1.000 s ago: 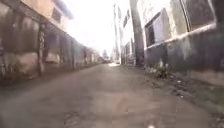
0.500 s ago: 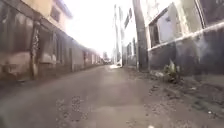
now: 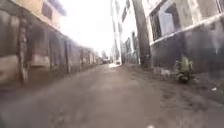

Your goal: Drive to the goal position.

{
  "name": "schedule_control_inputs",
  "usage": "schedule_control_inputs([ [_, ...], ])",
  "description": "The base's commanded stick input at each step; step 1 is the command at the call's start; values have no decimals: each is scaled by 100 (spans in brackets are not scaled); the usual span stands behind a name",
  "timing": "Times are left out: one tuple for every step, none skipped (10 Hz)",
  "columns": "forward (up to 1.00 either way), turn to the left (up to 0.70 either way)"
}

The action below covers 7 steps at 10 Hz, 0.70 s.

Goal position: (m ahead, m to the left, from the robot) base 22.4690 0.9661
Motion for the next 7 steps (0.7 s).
schedule_control_inputs([
  [100,0],
  [100,0],
  [100,0],
  [100,0],
  [100,0],
  [100,0],
  [100,0],
])
